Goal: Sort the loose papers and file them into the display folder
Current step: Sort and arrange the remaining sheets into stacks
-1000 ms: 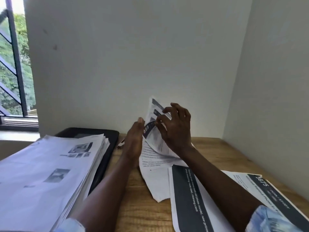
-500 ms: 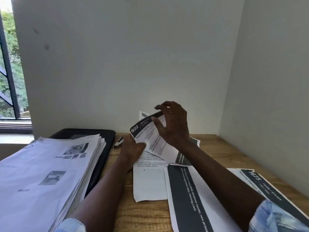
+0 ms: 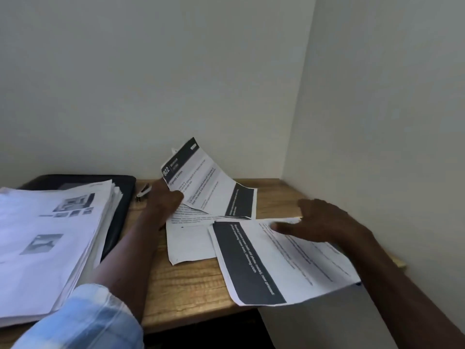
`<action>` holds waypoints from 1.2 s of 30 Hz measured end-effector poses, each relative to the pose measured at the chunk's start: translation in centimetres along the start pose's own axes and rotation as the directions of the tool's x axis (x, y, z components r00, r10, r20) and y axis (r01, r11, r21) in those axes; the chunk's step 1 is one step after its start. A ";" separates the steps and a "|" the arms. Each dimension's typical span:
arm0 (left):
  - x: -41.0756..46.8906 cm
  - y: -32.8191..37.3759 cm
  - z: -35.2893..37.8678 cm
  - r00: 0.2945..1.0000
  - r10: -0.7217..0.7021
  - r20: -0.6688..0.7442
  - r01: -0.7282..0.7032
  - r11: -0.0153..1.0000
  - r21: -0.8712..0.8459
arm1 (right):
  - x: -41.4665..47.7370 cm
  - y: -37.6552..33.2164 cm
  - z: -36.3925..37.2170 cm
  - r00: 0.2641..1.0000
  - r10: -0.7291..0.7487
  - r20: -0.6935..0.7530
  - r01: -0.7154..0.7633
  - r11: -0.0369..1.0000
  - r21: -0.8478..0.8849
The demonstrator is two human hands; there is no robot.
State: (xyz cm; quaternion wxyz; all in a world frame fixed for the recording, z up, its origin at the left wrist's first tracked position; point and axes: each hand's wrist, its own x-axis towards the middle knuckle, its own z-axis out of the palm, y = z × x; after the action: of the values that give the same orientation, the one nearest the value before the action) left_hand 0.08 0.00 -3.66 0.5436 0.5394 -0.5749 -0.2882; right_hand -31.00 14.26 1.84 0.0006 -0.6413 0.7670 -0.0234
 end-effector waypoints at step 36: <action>-0.8 2.0 1.2 0.898 -0.095 0.430 0.152 0.983 -0.099 | 14.1 -10.8 6.4 0.535 -0.252 -0.806 0.538 0.838 0.095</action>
State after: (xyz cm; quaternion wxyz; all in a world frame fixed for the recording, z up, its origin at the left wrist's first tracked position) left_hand -1.78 0.93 -2.32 0.4202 0.4627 -0.6237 -0.4693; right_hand -22.66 -1.70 -3.70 -0.2221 -0.7174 0.5085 -0.4213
